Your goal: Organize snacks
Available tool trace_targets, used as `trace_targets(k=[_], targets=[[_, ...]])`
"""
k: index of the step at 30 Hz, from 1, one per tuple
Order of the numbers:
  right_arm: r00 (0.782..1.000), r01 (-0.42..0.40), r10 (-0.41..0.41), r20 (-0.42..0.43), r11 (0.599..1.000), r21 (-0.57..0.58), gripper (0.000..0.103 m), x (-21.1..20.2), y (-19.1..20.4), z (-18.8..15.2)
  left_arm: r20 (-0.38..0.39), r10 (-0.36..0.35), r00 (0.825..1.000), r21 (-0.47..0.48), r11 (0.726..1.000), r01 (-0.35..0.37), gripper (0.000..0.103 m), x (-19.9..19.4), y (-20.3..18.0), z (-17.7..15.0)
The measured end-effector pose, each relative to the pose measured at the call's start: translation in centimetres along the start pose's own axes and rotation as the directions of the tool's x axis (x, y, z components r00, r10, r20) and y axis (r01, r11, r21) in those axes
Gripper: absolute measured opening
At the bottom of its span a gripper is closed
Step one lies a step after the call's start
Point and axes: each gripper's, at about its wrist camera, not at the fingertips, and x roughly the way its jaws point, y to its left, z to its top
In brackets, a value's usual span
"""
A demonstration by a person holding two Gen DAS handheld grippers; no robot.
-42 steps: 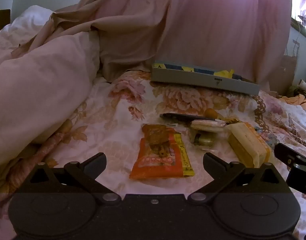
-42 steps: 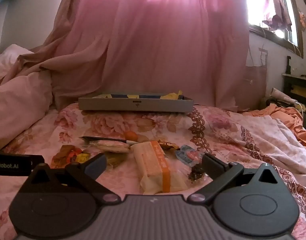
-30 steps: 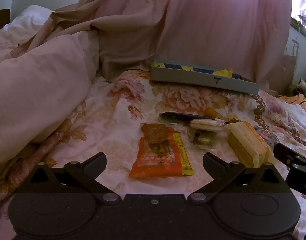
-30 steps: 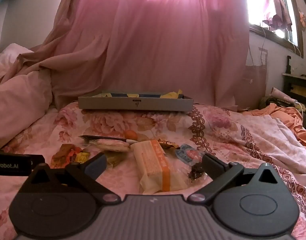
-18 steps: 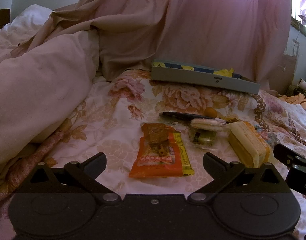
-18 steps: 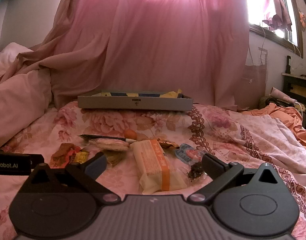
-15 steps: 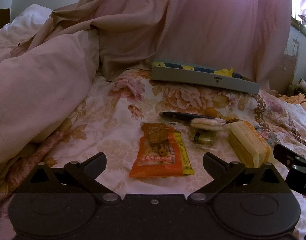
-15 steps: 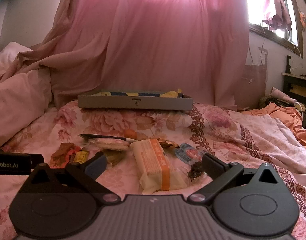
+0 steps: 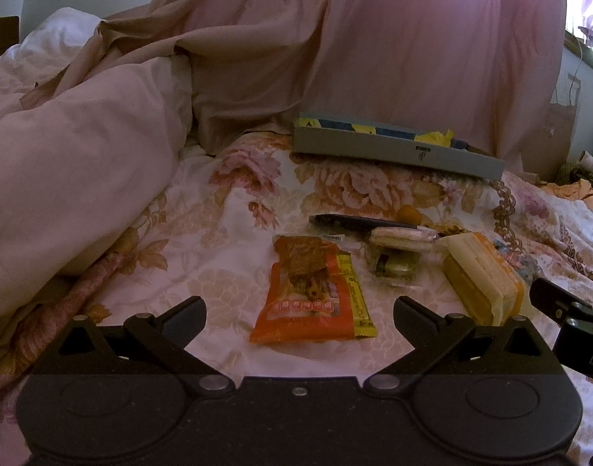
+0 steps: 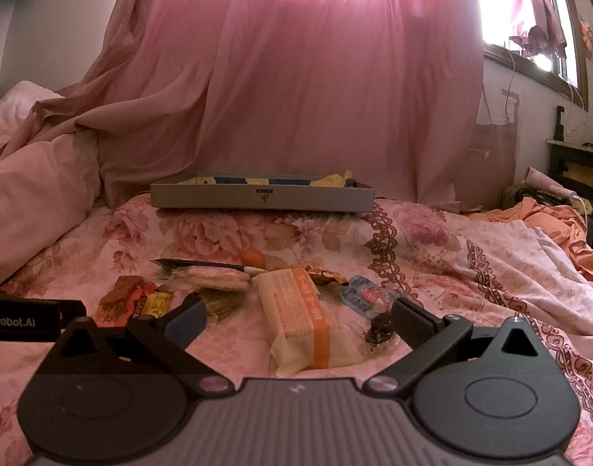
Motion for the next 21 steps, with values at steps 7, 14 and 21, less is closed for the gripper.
trace_targets(k=[7,14,21], targets=[[1.0,0.0,0.0,-0.002,1.0,0.0,0.103,0.1,0.09,0.08,-0.001,0.0,1.0,0.001,1.0,0.0,0.102,0.02,0.0,0.0],[1.0,0.0,0.0,-0.003,1.0,0.0,0.103,0.08,0.11,0.12,-0.003,0.001,1.0,0.001,1.0,-0.001,0.102,0.03,-0.02,0.0],[1.0,0.0,0.0,-0.004,1.0,-0.001,0.103,-0.03,0.0,0.23,-0.003,0.001,1.0,0.001,1.0,-0.001,0.102,0.35,-0.25,-0.59]])
